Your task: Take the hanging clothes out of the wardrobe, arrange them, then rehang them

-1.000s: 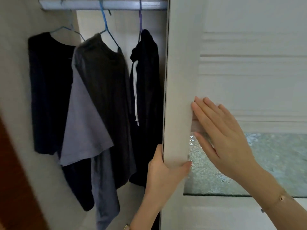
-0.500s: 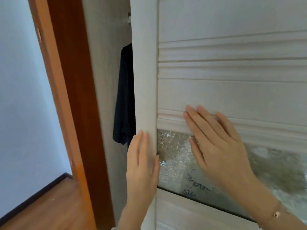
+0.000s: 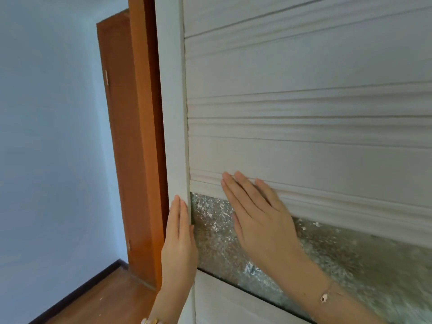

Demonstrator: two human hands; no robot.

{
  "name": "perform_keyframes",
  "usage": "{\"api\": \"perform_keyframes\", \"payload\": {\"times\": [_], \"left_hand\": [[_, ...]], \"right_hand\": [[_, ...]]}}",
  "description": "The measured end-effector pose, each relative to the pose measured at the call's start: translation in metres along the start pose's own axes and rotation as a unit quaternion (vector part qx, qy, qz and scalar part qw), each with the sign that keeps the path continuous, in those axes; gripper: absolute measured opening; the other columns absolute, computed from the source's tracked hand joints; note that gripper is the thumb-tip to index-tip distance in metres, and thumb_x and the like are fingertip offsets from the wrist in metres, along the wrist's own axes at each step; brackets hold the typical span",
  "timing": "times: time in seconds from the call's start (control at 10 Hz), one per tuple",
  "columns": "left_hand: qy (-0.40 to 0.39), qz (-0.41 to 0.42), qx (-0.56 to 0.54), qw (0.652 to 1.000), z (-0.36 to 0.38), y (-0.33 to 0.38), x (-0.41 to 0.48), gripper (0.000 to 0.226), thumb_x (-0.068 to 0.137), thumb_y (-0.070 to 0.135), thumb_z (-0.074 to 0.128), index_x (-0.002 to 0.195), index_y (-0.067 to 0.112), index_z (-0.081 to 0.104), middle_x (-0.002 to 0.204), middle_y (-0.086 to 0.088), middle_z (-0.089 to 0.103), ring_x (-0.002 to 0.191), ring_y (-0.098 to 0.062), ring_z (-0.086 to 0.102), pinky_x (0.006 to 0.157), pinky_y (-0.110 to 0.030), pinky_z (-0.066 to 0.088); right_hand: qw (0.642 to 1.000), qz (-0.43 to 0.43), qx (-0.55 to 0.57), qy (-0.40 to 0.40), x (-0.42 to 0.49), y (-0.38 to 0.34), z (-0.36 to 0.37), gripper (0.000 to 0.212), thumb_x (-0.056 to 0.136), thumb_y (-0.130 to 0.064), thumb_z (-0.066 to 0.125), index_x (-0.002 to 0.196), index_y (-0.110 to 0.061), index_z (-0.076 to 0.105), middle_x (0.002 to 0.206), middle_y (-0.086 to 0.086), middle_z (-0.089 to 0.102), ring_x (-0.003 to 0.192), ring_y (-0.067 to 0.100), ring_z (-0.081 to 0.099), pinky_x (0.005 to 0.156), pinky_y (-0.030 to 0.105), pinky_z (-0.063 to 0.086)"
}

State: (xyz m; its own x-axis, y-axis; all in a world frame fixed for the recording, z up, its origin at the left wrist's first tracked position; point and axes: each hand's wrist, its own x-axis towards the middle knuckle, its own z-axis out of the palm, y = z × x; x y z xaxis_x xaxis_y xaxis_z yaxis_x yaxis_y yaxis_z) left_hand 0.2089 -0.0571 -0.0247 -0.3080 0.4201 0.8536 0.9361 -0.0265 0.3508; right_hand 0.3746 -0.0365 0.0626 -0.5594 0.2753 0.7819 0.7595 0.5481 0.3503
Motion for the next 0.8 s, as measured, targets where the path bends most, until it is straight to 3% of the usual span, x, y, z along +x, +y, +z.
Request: {"api": "perform_keyframes", "payload": {"times": [0.1,0.2,0.3,0.4,0.5,0.6,0.7,0.8], "left_hand": [[-0.034,0.060,0.018,0.997,0.005,-0.022,0.003,0.076,0.078,-0.003,0.071,0.142,-0.004,0.030,0.149,-0.017,0.035,0.129,-0.021,0.044,0.098,-0.027,0.038],[-0.030,0.084,0.009,0.996,0.008,-0.026,0.000,0.076,0.072,-0.006,0.075,0.138,-0.007,0.036,0.147,-0.020,0.037,0.121,-0.027,0.056,0.098,-0.022,0.043],[0.003,0.098,-0.002,0.995,0.012,-0.029,0.000,0.052,0.091,0.013,0.043,0.138,-0.007,0.035,0.147,-0.021,0.038,0.125,-0.023,0.049,0.098,-0.025,0.044],[0.002,0.070,-0.028,0.997,0.015,-0.028,0.003,0.051,0.089,0.012,0.039,0.136,-0.007,0.037,0.143,-0.024,0.042,0.128,-0.025,0.042,0.111,-0.020,0.017],[0.013,0.059,-0.027,0.998,0.016,-0.027,0.006,0.047,0.087,0.005,0.043,0.131,-0.011,0.041,0.138,-0.028,0.045,0.125,-0.028,0.041,0.113,-0.020,0.014],[0.061,0.033,-0.014,0.998,0.018,-0.022,0.005,0.050,0.081,-0.015,0.060,0.128,-0.013,0.044,0.135,-0.028,0.047,0.123,-0.031,0.042,0.115,-0.008,0.012],[0.060,-0.007,-0.060,0.996,0.007,-0.003,0.012,0.058,0.070,-0.024,0.061,0.126,-0.012,0.051,0.133,-0.026,0.048,0.119,-0.038,0.049,0.108,-0.028,0.033],[0.043,0.040,-0.133,0.989,-0.031,0.023,0.044,0.047,0.080,-0.001,0.063,0.126,0.002,0.055,0.128,-0.019,0.052,0.114,-0.030,0.049,0.093,-0.035,0.041]], "right_hand": [[1.000,0.019,-0.004,-0.018,0.005,-0.014,0.004,0.056,0.090,-0.030,0.043,0.143,-0.012,0.038,0.151,0.001,0.034,0.141,0.017,0.030,0.113,0.041,0.020],[0.999,0.030,0.001,-0.022,0.001,-0.012,0.002,0.057,0.088,-0.030,0.045,0.142,-0.014,0.039,0.151,0.000,0.034,0.141,0.016,0.030,0.114,0.040,0.020],[0.999,0.027,0.014,-0.030,0.002,-0.011,-0.004,0.057,0.087,-0.029,0.048,0.142,-0.015,0.040,0.151,-0.001,0.035,0.141,0.015,0.030,0.115,0.040,0.017],[0.996,0.028,0.045,-0.068,0.005,-0.013,-0.014,0.056,0.087,-0.027,0.048,0.142,-0.017,0.040,0.150,-0.003,0.037,0.141,0.014,0.030,0.115,0.039,0.019],[0.993,0.010,0.084,-0.078,0.003,-0.010,-0.023,0.056,0.087,-0.026,0.048,0.141,-0.019,0.040,0.149,-0.004,0.039,0.140,0.012,0.031,0.115,0.036,0.019],[0.980,0.029,0.182,-0.079,-0.012,0.005,-0.046,0.050,0.088,-0.026,0.048,0.137,-0.024,0.044,0.140,-0.011,0.049,0.131,0.004,0.040,0.114,0.020,0.019],[0.955,0.092,0.272,-0.080,-0.026,0.028,-0.074,0.043,0.088,-0.035,0.048,0.132,-0.038,0.047,0.127,-0.025,0.056,0.118,-0.010,0.046,0.101,0.002,0.027],[0.909,0.202,0.358,-0.069,-0.037,0.071,-0.136,0.034,0.085,-0.049,0.057,0.115,-0.061,0.049,0.103,-0.040,0.062,0.101,-0.016,0.057,0.071,0.005,0.047]]}}
